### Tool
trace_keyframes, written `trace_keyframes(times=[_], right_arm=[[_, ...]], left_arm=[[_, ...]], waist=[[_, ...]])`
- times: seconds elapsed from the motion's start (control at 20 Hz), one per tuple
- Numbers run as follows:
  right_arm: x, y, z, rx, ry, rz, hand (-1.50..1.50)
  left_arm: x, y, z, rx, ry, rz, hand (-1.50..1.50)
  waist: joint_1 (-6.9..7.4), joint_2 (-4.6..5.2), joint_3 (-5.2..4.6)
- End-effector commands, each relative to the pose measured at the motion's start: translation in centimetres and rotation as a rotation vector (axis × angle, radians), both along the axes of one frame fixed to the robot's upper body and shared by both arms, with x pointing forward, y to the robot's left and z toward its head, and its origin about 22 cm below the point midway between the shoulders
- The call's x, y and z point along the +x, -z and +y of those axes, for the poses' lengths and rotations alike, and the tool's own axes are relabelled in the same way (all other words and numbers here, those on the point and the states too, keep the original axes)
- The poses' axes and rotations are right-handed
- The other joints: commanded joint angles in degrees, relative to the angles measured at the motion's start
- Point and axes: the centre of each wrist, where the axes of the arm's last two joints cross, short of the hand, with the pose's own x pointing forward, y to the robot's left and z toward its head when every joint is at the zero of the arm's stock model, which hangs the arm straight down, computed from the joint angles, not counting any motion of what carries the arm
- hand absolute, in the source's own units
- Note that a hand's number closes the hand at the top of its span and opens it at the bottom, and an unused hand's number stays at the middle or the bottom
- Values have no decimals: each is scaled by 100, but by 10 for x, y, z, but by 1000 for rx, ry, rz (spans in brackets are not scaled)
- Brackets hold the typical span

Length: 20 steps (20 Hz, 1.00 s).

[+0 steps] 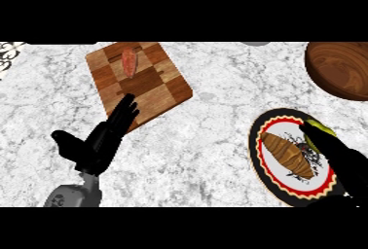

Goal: Pick the croissant from the plate and place it in the bowl

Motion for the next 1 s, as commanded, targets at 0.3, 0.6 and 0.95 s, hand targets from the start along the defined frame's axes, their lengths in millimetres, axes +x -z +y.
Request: trace_keyframes(times=[0.3, 0.6, 0.95], right_arm=[[26, 23, 14, 12, 33, -9, -150], [19, 44, 14, 31, 32, -16, -150], [42, 37, 10, 56, -59, -81, 150]], left_arm=[[5, -11, 12, -6, -15, -16, 0], [-1, 8, -3, -12, 5, 0, 0], [0, 6, 1, -15, 21, 14, 0]], waist=[[10, 4, 0], [-2, 1, 0], [6, 3, 0]])
